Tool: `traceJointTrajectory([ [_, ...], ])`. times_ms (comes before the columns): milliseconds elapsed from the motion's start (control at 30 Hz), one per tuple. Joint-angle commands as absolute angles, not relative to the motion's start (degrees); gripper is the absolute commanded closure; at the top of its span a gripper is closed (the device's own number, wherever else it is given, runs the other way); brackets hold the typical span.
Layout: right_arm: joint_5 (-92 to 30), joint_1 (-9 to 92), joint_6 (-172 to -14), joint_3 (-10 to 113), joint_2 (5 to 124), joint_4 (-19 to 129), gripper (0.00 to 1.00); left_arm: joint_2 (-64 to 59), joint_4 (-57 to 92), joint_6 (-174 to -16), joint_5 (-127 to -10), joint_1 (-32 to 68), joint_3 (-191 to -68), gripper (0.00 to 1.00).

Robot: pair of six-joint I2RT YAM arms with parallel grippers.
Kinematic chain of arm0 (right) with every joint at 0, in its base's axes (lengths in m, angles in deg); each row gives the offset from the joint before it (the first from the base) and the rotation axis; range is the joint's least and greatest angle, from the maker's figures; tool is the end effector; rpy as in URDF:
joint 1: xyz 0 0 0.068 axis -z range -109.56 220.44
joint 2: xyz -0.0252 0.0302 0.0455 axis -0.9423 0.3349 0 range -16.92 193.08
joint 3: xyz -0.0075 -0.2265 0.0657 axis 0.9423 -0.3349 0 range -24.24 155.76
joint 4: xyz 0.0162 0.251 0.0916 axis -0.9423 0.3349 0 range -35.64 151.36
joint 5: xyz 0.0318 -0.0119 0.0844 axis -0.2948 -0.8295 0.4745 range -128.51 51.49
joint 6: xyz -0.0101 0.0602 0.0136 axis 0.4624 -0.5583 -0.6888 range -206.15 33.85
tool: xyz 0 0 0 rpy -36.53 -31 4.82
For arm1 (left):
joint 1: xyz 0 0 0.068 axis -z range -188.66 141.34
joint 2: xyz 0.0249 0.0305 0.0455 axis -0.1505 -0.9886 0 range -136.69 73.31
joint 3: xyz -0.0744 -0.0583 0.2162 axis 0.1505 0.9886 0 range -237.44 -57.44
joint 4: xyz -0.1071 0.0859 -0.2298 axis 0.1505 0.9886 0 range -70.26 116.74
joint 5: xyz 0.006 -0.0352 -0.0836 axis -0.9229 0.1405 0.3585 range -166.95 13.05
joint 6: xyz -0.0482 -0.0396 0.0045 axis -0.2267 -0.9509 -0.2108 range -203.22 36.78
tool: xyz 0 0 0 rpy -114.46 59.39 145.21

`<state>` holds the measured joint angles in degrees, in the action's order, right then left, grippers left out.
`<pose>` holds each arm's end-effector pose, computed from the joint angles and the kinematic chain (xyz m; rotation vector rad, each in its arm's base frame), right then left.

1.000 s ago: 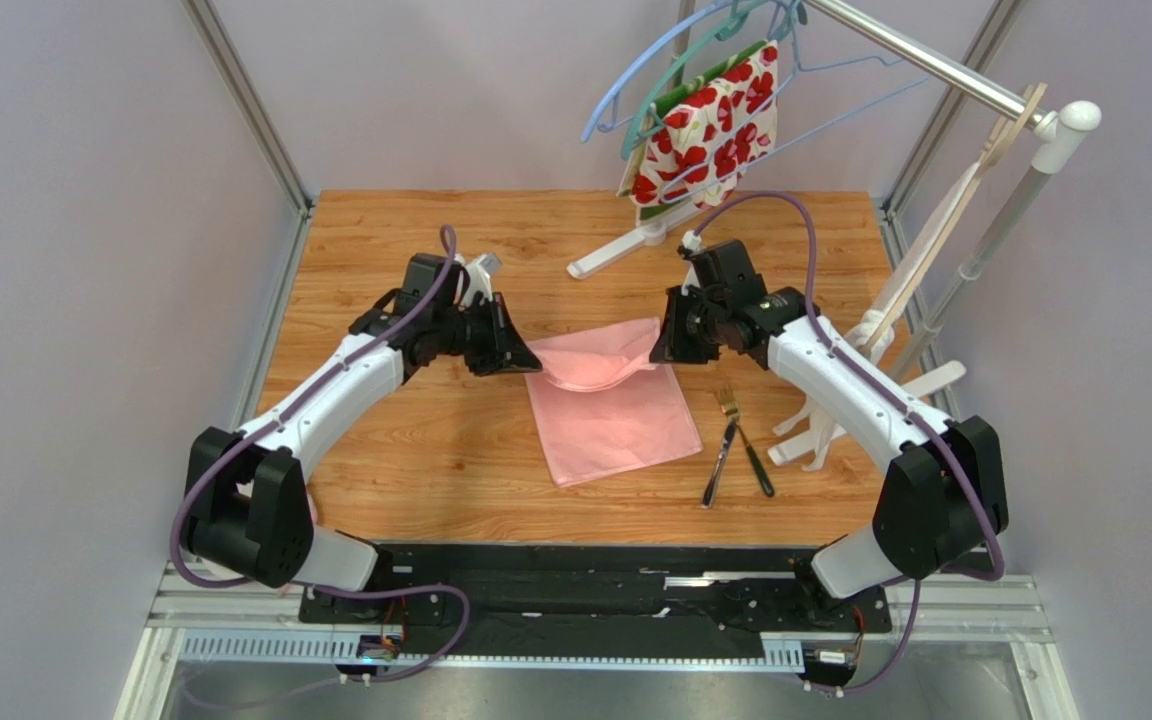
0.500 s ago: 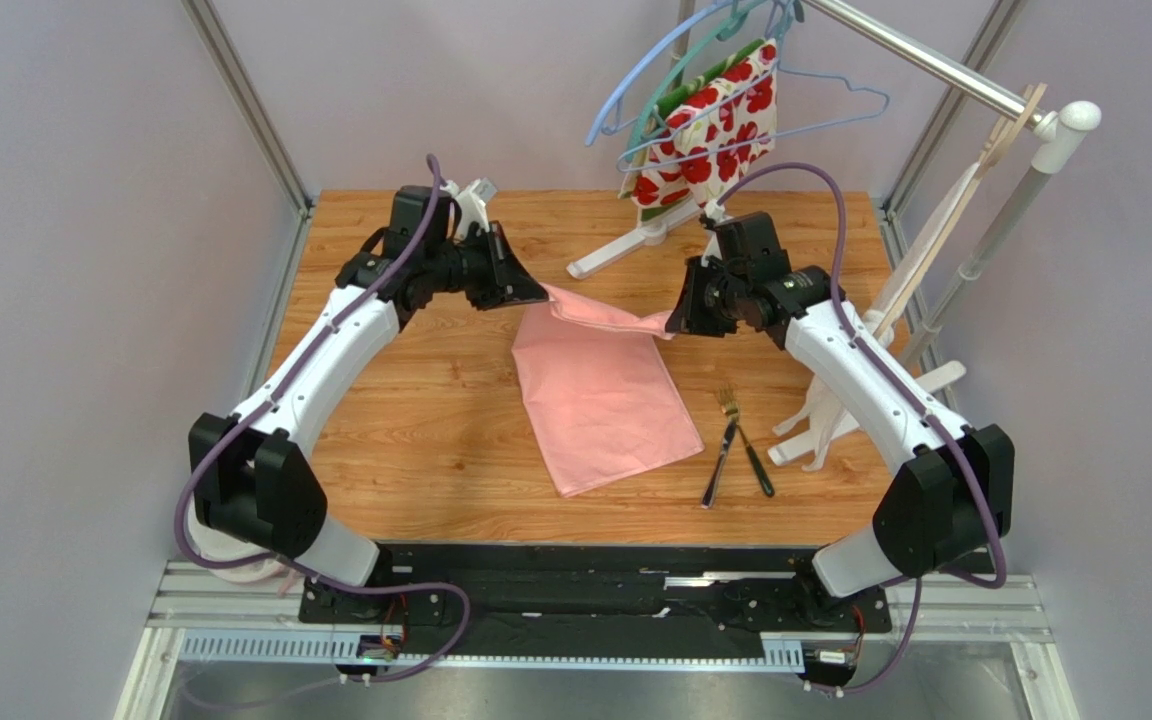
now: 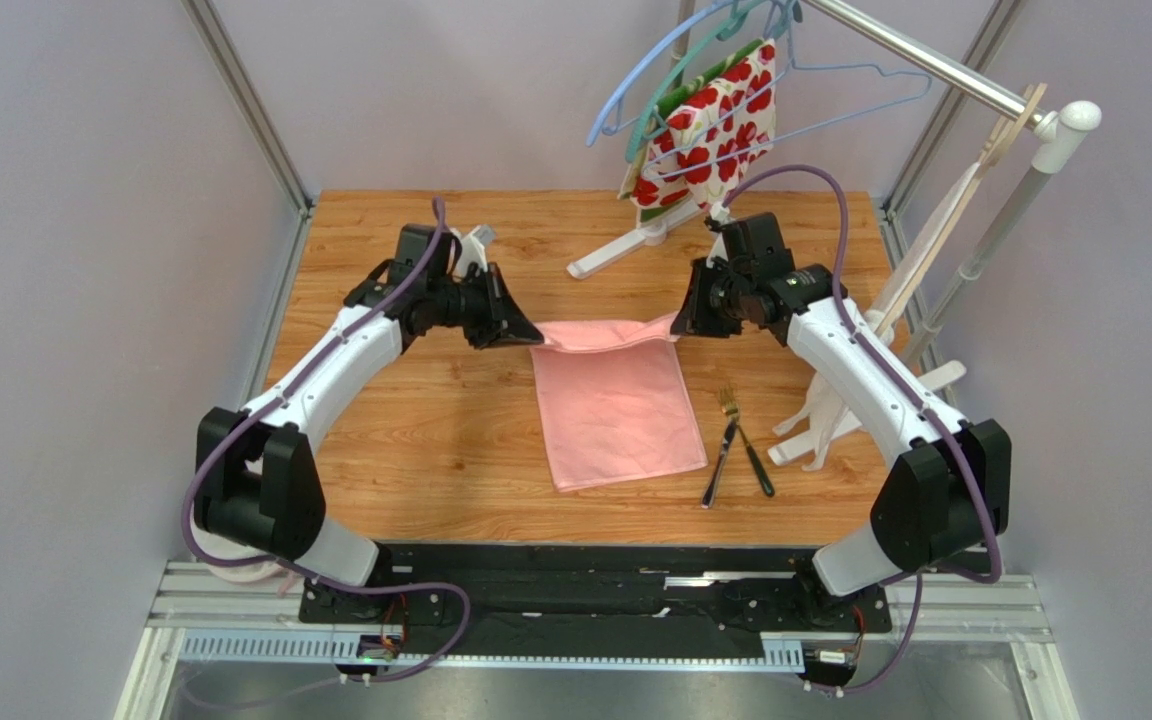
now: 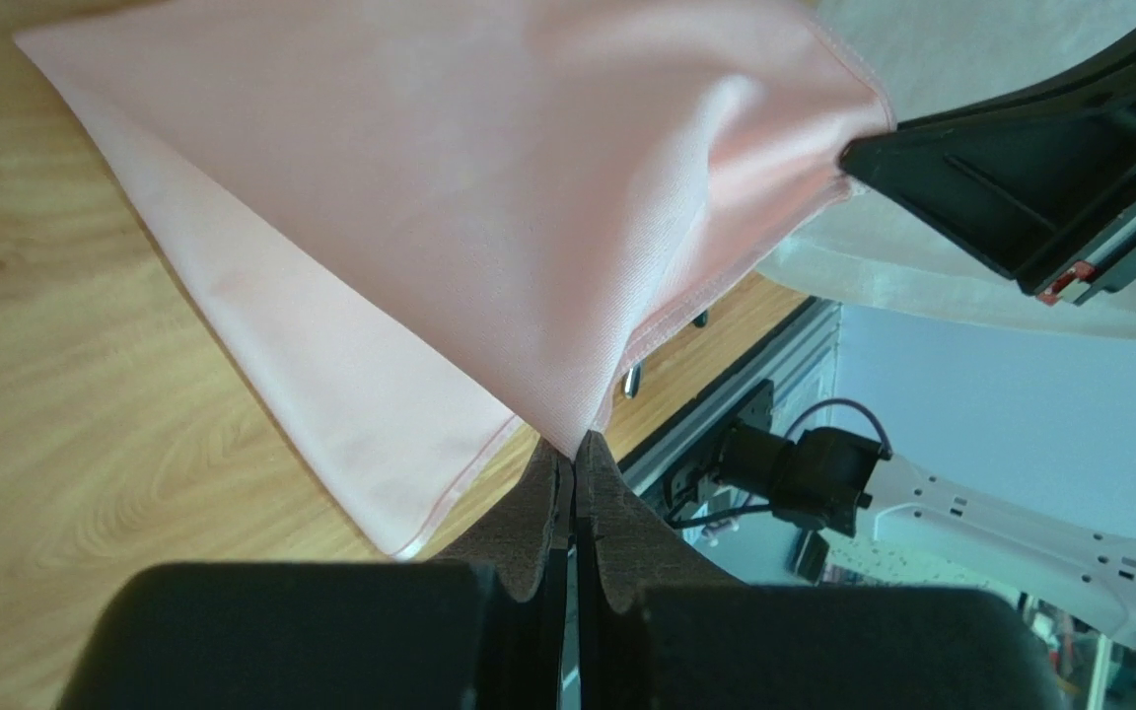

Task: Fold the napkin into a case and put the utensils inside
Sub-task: Smooth out the square-folded napkin at the center of the board.

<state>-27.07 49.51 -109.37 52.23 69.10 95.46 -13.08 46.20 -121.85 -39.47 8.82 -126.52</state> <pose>0.3133 0.1298 0.2628 -0.0397 2.5196 0.5722 0.3200 -0.1312 0.2438 -0.1011 2.4725 -1.2248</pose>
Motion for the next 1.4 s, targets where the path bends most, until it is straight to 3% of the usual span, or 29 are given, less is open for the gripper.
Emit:
traceJointTrajectory([
  [0,-25.51,49.69,-108.56,50.22,68.69,94.44,1.00,-6.16,41.46,-126.01,-38.54,11.99,-119.86,1.00],
  [500,-25.25,49.69,-109.35,38.52,64.90,92.51,1.00,-4.82,28.35,-135.95,-42.58,22.89,-101.83,1.00],
  [667,-23.31,49.69,-110.32,37.81,65.17,91.54,1.00,-5.26,29.14,-134.90,-46.62,22.55,-101.73,1.00],
  [833,-22.43,49.61,-110.85,36.68,65.34,90.92,1.00,-7.02,31.34,-131.04,-44.61,15.01,-103.49,1.00],
  [1067,-20.24,48.82,-114.70,33.07,64.46,87.24,1.00,-14.74,40.74,-121.90,-41.53,5.42,-120.44,1.00],
  [1367,-20.23,47.85,-116.39,39.72,66.48,86.70,1.00,-24.32,48.13,-119.16,-39.69,4.70,-142.07,1.00],
])
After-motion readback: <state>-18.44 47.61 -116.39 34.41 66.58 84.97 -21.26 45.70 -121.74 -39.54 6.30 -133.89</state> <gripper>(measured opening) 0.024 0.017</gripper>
